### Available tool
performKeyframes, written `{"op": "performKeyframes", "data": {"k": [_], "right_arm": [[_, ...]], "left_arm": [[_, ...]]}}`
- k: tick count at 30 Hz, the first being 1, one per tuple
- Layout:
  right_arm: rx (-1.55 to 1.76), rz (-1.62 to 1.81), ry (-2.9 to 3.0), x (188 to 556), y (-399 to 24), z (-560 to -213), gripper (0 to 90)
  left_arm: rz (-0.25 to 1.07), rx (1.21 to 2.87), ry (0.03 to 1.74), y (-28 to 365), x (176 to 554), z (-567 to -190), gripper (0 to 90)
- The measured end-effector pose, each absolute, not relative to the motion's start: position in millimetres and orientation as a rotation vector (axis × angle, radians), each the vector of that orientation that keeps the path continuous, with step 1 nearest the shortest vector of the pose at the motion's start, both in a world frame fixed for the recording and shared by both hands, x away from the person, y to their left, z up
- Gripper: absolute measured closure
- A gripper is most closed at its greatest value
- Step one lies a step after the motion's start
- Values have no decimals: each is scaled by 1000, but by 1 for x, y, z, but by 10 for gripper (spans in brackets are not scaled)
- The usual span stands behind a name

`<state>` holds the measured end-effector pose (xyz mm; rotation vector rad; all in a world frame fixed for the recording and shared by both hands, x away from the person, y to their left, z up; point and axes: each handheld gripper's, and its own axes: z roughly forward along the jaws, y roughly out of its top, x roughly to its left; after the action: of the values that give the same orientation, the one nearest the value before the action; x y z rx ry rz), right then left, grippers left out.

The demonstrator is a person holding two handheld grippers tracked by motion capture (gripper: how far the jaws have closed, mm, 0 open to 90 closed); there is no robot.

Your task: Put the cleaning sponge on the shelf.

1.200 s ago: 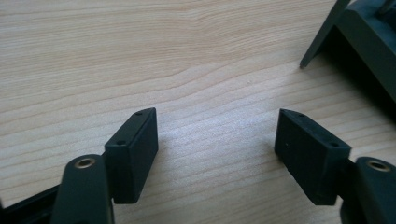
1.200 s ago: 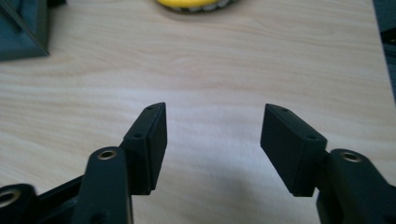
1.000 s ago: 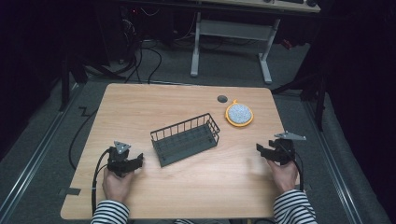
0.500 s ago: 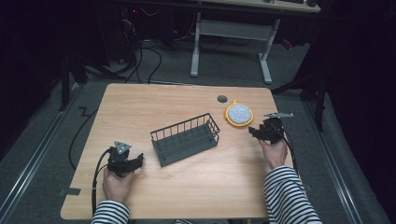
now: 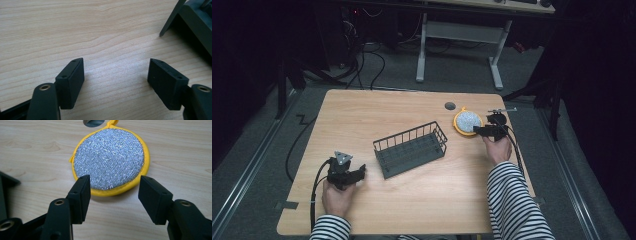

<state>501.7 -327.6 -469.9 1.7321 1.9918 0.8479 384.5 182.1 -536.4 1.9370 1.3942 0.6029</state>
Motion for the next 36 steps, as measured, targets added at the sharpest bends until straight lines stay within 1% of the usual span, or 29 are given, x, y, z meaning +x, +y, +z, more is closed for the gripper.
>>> {"op": "performKeyframes", "data": {"k": [8,10,12,21,24,25,26,29,30,31,32,33,36], "right_arm": [[1829,826,1963,528,-327,-475,427],[1845,832,1955,529,-327,-476,426],[1872,769,1957,536,-327,-481,427],[1958,761,1967,543,-334,-493,444],[1966,766,1979,543,-335,-495,490],[1966,766,1979,543,-335,-495,490],[1985,782,1990,543,-337,-496,549],[1984,798,2010,544,-336,-497,647],[1981,801,2018,544,-336,-497,676],[1981,801,2018,544,-336,-497,676],[1973,803,2029,544,-334,-497,736],[1973,803,2029,544,-334,-497,736],[1954,783,2041,543,-332,-497,791]], "left_arm": [[600,1945,1384,182,384,-536,300],[604,1942,1384,182,384,-537,299],[604,1947,1382,182,384,-536,298],[602,1946,1378,181,384,-536,298],[602,1947,1378,181,384,-536,299],[602,1947,1378,181,384,-536,299],[602,1947,1378,181,384,-536,298],[602,1947,1378,181,384,-536,299],[602,1947,1379,181,384,-536,300],[602,1947,1379,181,384,-536,300],[602,1946,1379,181,384,-536,300],[602,1947,1379,181,384,-536,300],[602,1946,1379,181,384,-536,300]]}}
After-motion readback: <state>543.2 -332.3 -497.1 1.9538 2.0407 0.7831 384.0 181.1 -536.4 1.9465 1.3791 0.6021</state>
